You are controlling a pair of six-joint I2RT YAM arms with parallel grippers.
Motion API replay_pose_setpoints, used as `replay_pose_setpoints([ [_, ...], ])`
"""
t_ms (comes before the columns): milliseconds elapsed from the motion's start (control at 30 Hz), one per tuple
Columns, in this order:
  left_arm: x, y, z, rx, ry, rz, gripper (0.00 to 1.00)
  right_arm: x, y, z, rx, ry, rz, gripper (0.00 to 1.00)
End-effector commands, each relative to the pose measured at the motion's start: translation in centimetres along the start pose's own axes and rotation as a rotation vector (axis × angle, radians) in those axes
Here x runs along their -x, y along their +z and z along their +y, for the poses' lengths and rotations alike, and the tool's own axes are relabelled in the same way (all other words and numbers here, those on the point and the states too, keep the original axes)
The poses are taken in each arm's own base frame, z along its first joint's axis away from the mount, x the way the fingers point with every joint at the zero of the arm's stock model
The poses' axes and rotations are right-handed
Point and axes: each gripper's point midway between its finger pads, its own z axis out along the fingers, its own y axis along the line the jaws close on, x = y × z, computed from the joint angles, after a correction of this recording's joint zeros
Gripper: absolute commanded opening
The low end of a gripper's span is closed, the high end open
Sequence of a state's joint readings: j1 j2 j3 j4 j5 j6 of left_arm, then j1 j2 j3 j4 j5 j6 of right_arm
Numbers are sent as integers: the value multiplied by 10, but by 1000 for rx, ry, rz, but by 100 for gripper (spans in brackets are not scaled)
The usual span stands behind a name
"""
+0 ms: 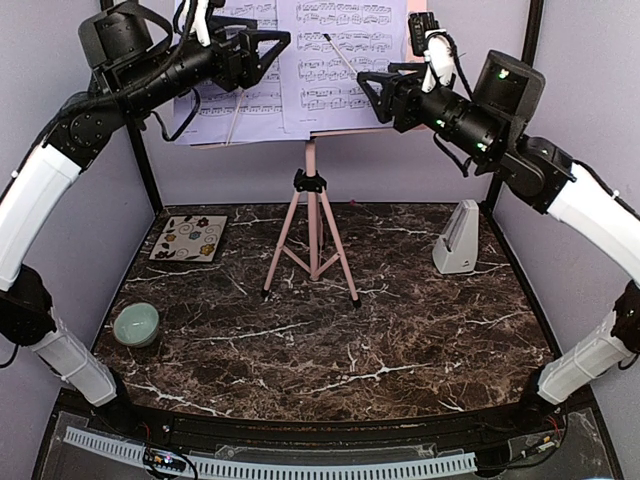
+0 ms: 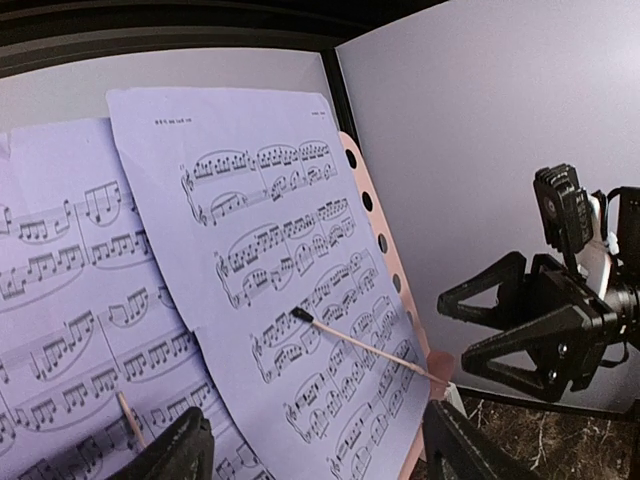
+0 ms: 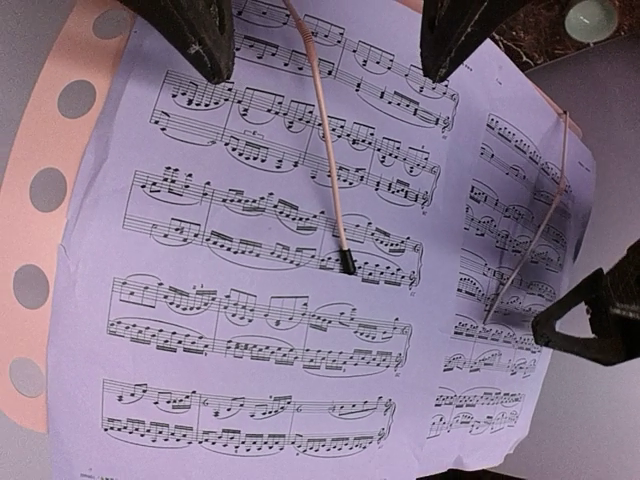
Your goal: Set up the instrument practice props
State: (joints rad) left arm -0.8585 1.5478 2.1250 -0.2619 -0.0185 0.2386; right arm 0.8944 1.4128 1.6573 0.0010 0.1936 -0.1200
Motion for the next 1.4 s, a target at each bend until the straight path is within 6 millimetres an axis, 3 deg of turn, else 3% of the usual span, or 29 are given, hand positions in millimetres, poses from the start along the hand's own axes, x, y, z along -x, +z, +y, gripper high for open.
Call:
replay_pose_setpoints([
  [0,-15,-25,-11,-39,-31,42,76,16,-22,-1,21,41,-33,70],
  [133,-43,-42,-26,-77,-43,73,77,0,-40,0,39,83,11,85],
  [333,-110,-66,-52,-127,-43,171,80,-45,-77,-1,37,150,114,90],
  [567,-175,-95,-86,-223,-131,203,80,-146,-120,-11,-68,221,299,92],
  [700,-229,-104,-98,-220,-212,300,80,-200,-136,-23,-149,246,409,94],
  [833,-255,-110,-113,-250,-321,305,80,-246,-136,-54,-215,326,510,94],
  [1000,-279,-114,-113,-209,-376,320,80,-276,-139,-115,-371,445,558,96],
  [1067,-285,-117,-113,-200,-397,320,80,-281,-146,-149,-478,481,544,98],
  [1200,-292,-123,-120,-224,-445,306,80,-276,-158,-199,-671,474,498,100],
  [1367,-296,-128,-117,-202,-443,296,80,-292,-165,-249,-846,524,561,100],
])
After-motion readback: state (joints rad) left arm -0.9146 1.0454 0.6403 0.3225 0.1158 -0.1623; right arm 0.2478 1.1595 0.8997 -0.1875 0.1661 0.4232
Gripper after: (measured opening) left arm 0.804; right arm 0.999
